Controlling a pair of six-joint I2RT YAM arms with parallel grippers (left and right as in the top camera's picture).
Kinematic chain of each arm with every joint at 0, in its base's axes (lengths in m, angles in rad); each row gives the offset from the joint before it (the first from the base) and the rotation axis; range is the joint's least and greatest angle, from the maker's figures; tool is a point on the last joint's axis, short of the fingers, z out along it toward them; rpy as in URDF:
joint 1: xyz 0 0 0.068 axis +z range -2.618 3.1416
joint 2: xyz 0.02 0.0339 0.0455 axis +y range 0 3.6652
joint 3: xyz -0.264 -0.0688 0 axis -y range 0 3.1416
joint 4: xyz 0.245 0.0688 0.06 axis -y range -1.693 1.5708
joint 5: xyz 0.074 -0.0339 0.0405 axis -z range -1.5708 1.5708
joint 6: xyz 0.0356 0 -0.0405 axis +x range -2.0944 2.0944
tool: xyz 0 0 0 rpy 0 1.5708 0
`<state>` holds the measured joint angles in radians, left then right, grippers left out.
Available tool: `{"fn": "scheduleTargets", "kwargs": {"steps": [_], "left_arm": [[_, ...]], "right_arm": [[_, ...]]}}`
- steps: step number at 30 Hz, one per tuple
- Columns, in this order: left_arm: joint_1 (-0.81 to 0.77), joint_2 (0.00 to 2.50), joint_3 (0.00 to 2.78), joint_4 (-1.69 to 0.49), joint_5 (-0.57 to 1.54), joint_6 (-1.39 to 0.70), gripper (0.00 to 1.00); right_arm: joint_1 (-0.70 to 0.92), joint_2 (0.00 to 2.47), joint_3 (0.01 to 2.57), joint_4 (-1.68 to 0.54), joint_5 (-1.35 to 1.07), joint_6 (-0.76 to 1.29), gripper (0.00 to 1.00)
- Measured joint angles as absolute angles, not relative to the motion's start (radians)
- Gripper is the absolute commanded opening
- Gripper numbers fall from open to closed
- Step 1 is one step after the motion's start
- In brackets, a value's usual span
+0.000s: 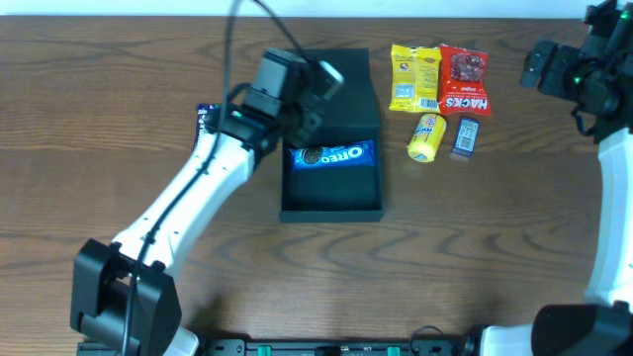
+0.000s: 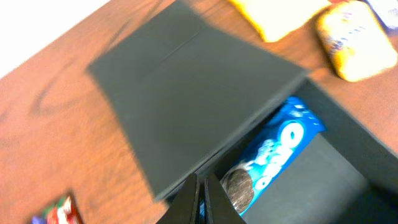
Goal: Pack container
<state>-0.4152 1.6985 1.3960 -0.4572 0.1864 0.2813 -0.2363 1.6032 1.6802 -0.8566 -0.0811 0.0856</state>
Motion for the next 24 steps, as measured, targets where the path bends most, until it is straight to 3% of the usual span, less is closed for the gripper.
{"fn": "scheduleTargets", "kwargs": {"steps": [9, 12, 17, 19, 22, 24], "left_arm": [[-0.283, 1.699, 1.396, -0.490, 0.268, 0.176, 0.06], [-0.257, 1.699, 1.396, -0.490, 0.297, 0.182, 0.22], [-0.236, 1.699, 1.396, -0.467, 0.332, 0.184, 0.24], [-0.236, 1.699, 1.396, -0.461, 0.338, 0.191, 0.43], [-0.236, 1.699, 1.396, -0.448, 0.345, 0.187, 0.54], [-0.236, 1.698, 1.396, -0.441, 0.346, 0.194, 0.69]], "right_arm": [[-0.171, 1.807, 1.680, -0.855, -0.166, 0.099, 0.96], [-0.144, 1.850, 1.680, -0.810, -0.173, 0.120, 0.98], [-0.108, 1.907, 1.680, -0.708, -0.160, 0.149, 0.99], [-0.107, 1.930, 1.680, -0.672, -0.142, 0.157, 0.99], [-0.107, 1.977, 1.680, -0.595, -0.097, 0.164, 0.99], [-0.107, 2.011, 1.680, -0.543, -0.076, 0.168, 0.99]]}}
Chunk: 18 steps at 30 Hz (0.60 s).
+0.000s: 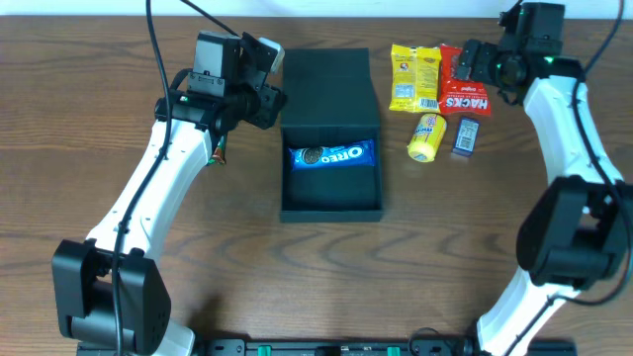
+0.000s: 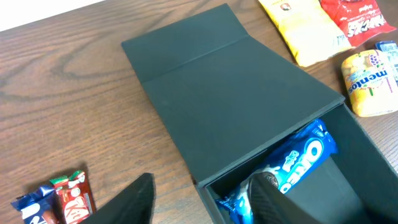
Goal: Pack container
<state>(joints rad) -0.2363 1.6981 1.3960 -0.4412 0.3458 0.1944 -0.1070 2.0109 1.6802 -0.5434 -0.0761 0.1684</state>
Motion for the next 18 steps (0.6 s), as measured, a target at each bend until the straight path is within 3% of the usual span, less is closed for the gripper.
{"fn": "scheduleTargets", "kwargs": {"steps": [2, 4, 18], "left_arm": [[-0.236, 1.699, 1.396, -0.438, 0.352, 0.192, 0.88], [-0.237, 1.699, 1.396, -0.437, 0.360, 0.196, 0.98], [-0.237, 1.699, 1.396, -0.437, 0.383, 0.191, 0.95]], "right_arm": [[-0.107, 2.048, 1.680, -0.497, -0.065, 0.170, 0.99], [-0.107, 2.086, 1.680, -0.462, -0.055, 0.172, 0.99], [-0.113, 2.325, 1.796, -0.444, -0.017, 0.173, 0.98]]}}
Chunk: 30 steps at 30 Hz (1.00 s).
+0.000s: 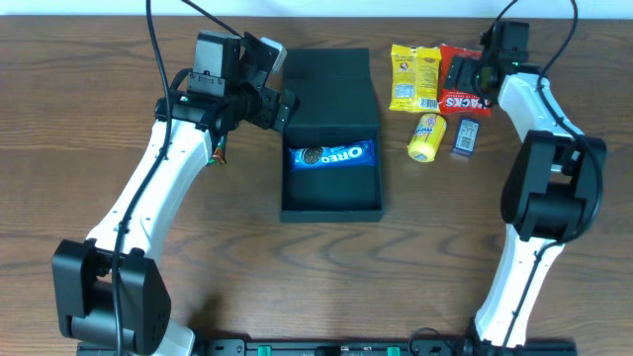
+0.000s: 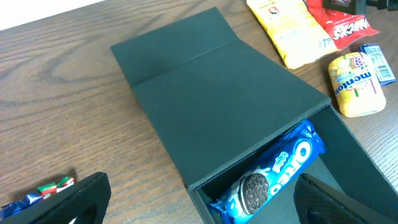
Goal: Pack container
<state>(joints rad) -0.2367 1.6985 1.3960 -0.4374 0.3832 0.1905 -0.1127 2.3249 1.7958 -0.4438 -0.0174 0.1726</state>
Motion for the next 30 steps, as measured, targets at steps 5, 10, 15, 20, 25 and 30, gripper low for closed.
{"fn": "scheduleTargets", "kwargs": {"steps": [5, 10, 15, 20, 25, 30], "left_arm": [[-0.237, 1.699, 1.396, -0.438, 0.384, 0.191, 0.95], [-0.237, 1.699, 1.396, -0.438, 0.386, 0.191, 0.95], [-0.237, 1.699, 1.396, -0.438, 0.386, 0.191, 0.95], [-0.237, 1.699, 1.396, -0.438, 0.386, 0.191, 0.95], [-0.237, 1.699, 1.396, -0.442, 0.386, 0.191, 0.95], [-0.237, 1.699, 1.396, -0.444, 0.386, 0.191, 0.95]], "right_arm": [[-0.113, 2.345, 1.821, -0.441, -0.002, 0.173, 0.97], [-0.112, 2.358, 1.821, -0.445, 0.000, 0.172, 0.96], [-0.112, 2.361, 1.821, -0.456, -0.009, 0.166, 0.82], [-0.112, 2.361, 1.821, -0.472, -0.012, 0.167, 0.56], [-0.112, 2.361, 1.834, -0.488, -0.010, 0.174, 0.34], [-0.112, 2.361, 1.858, -0.517, -0.015, 0.176, 0.25]]}}
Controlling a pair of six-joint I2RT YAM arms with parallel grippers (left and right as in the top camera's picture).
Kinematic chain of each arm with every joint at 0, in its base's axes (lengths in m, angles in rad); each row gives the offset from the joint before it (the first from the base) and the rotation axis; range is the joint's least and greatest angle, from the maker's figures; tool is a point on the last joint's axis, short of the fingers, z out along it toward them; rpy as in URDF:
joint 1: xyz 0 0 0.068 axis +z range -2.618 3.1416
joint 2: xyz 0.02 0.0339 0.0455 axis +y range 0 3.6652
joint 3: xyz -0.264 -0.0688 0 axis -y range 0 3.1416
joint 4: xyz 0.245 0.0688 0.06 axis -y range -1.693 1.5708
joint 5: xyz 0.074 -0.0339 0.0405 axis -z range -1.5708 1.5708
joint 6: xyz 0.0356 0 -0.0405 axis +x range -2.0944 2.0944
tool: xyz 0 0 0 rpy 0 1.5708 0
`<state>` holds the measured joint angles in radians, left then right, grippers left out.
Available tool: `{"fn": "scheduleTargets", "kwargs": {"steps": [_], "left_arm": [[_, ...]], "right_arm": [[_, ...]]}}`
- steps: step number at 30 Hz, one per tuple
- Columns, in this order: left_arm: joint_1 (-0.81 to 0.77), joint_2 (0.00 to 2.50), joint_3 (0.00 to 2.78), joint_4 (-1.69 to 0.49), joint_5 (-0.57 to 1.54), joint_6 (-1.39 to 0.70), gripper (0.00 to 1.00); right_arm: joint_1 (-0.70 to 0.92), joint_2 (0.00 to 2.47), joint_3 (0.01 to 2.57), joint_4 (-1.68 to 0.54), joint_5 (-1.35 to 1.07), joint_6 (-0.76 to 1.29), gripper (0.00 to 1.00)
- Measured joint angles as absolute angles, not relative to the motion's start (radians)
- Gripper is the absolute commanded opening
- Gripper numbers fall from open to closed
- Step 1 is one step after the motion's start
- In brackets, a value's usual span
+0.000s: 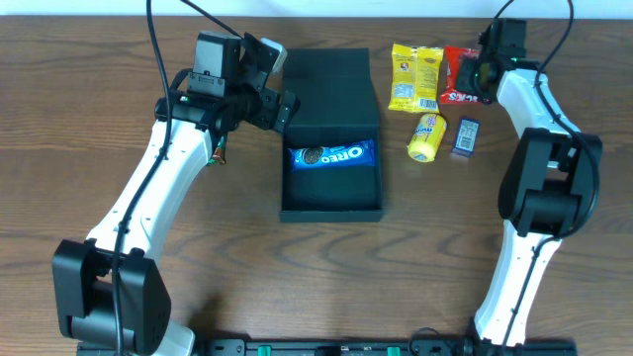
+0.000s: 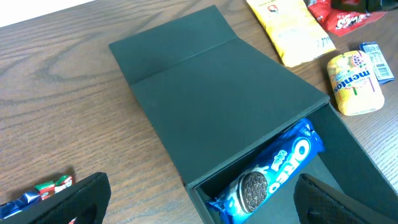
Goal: Pack container
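The black box point(image 1: 331, 203) lies mid-table with its lid point(image 1: 331, 89) folded back. A blue Oreo pack point(image 1: 332, 155) rests inside, also seen in the left wrist view as the Oreo pack point(image 2: 273, 171). My left gripper point(image 1: 274, 103) hovers open over the box's left rear corner, with nothing between its fingers point(image 2: 78, 200). At the back right my right gripper point(image 1: 477, 71) is shut on the top edge of the red Hacks bag point(image 1: 457, 87), which looks bunched and tipped up.
A yellow snack bag point(image 1: 413, 77) lies right of the lid. A yellow Mentos tub point(image 1: 426, 136) and a small blue packet point(image 1: 465, 136) sit in front of it. A small red-and-blue candy bar point(image 2: 46, 186) lies left of the box under my left arm.
My right gripper has closed on the red Hacks bag, which now sits a little farther back and crumpled. The left arm and the box are as before.
At first my left gripper was shut low over the box by the Oreo pack, the right arm at the far right edge. Then the left gripper was open at the box's left rear corner, and the right gripper neared the red bag, reached it, and now holds it.
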<state>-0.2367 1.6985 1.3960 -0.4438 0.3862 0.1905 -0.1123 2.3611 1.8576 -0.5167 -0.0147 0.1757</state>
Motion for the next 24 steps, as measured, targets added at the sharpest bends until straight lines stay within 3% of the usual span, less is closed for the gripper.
{"fn": "scheduleTargets", "kwargs": {"steps": [5, 16, 20, 24], "left_arm": [[-0.237, 1.699, 1.396, -0.444, 0.386, 0.191, 0.95], [-0.237, 1.698, 1.396, -0.444, 0.386, 0.191, 0.95], [-0.237, 1.699, 1.396, -0.440, 0.385, 0.191, 0.95], [-0.237, 1.699, 1.396, -0.436, 0.385, 0.196, 0.95]], "right_arm": [[-0.112, 2.369, 1.963, -0.646, -0.014, 0.170, 0.17], [-0.107, 2.363, 2.580, -1.118, -0.011, 0.057, 0.13], [-0.099, 2.231, 2.560, -1.164, -0.033, 0.040, 0.10], [-0.107, 1.927, 2.298, -1.092, -0.050, 0.038, 0.09]]}}
